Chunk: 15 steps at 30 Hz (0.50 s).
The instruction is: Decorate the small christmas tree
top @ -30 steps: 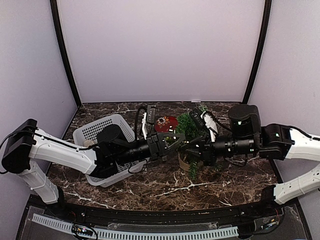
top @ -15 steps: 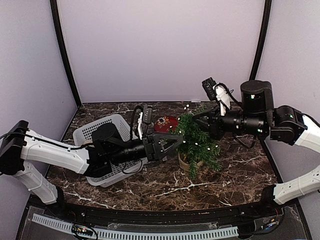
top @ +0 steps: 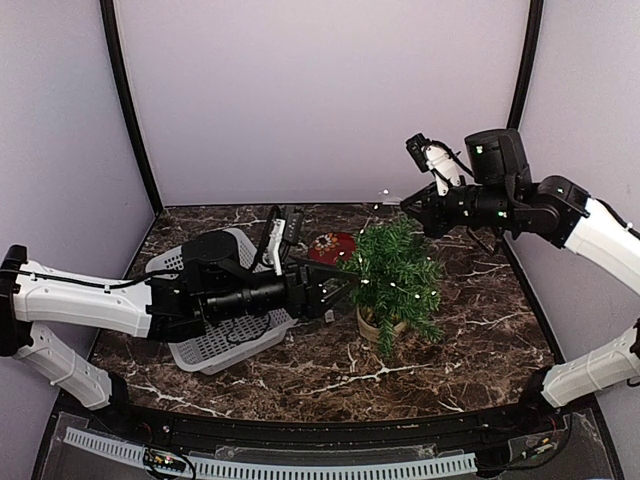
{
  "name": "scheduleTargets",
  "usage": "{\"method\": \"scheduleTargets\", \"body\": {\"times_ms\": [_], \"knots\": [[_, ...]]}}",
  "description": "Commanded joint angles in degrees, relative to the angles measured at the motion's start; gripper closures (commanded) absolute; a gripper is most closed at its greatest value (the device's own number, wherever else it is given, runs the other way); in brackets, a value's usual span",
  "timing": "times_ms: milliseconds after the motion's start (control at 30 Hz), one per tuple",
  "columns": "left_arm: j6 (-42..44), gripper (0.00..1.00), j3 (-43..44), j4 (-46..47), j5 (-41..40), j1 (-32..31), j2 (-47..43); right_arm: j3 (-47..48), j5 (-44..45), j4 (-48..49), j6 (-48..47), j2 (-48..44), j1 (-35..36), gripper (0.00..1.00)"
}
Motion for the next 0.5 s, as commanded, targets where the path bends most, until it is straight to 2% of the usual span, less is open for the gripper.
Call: {"method": "scheduleTargets", "body": {"times_ms": [0,333,467], "knots": [[4.23,0.18,2.88,-6.09,-3.56,0.33,-1.30,1.75,-2.42,-0.89,-3.02,-0.04,-3.32,1.00],[5.82,0.20,5.90,-9.20,-7.21,0.78,0.77,-4.06,-6.50,0.13,-2.52,-0.93,-10.80,1.00],[6.08,0.20,6.38,-9.47,-7.34,0.85,1.49,-5.81,-9.44,0.80,-2.07,-0.09,-11.21,1.00]]}}
